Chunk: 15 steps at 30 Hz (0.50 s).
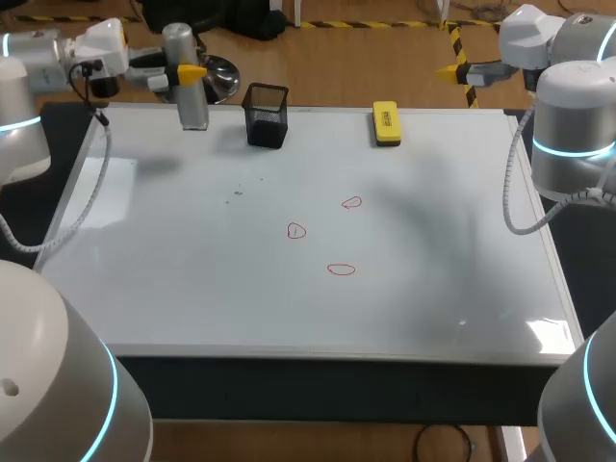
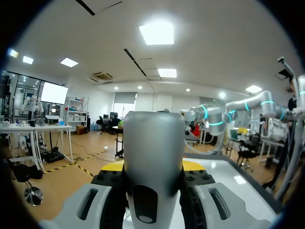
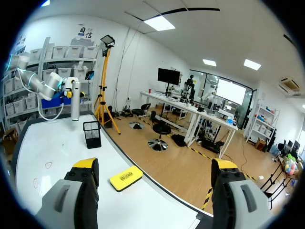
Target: Pick up the inspection probe, press it on each red-marked spot on the whiteboard one by one, put down the probe, pick up the eraser, and wipe off all the red marks.
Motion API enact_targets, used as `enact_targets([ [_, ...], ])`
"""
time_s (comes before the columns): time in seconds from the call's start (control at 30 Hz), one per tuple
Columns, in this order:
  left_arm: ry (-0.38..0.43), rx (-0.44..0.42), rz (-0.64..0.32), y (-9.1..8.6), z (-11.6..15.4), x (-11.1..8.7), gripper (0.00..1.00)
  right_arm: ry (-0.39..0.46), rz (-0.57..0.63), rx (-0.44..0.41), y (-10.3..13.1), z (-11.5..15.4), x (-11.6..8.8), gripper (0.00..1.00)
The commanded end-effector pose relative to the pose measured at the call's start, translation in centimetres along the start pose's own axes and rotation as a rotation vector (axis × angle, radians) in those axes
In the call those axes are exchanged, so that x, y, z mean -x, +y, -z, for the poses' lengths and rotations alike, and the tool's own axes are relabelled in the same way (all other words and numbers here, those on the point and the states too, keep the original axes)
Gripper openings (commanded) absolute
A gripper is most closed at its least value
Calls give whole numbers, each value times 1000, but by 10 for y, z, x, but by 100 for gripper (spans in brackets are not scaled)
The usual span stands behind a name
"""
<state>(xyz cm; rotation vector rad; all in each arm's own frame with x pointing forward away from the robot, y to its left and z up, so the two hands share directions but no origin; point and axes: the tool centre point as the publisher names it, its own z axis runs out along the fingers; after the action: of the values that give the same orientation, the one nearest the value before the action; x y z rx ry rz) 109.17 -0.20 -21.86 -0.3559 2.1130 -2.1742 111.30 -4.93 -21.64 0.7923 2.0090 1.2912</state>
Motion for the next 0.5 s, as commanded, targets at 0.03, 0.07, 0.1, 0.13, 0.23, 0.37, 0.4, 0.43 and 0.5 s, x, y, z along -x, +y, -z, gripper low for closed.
enact_targets([
  [0.03, -191, 3, -1, 5, 15, -12, 0, 1, 0, -1, 0, 0, 0, 100],
  [0.07, -194, 4, 0, 7, 18, -12, 0, 1, 0, -1, 0, 0, 0, 100],
  [0.1, -194, 5, 0, 8, 19, -13, 0, 1, 0, -1, 0, 0, 0, 100],
  [0.13, -195, 6, 0, 10, 21, -13, 0, 1, 0, -1, 0, 0, 0, 100],
  [0.23, -197, 11, 0, 13, 24, -13, 0, 1, 0, -1, 0, 0, 0, 100],
  [0.37, -195, 29, 6, 23, 26, -11, 0, 1, 0, -1, 0, 0, 0, 100],
  [0.4, -197, 37, 10, 25, 26, -11, 0, 1, 0, -1, 0, 0, 0, 100],
  [0.43, -196, 40, 13, 27, 26, -11, 0, 1, 0, -1, 0, 0, 0, 100],
  [0.5, -195, 48, 20, 29, 26, -11, 0, 1, 0, -1, 0, 0, 0, 100],
])
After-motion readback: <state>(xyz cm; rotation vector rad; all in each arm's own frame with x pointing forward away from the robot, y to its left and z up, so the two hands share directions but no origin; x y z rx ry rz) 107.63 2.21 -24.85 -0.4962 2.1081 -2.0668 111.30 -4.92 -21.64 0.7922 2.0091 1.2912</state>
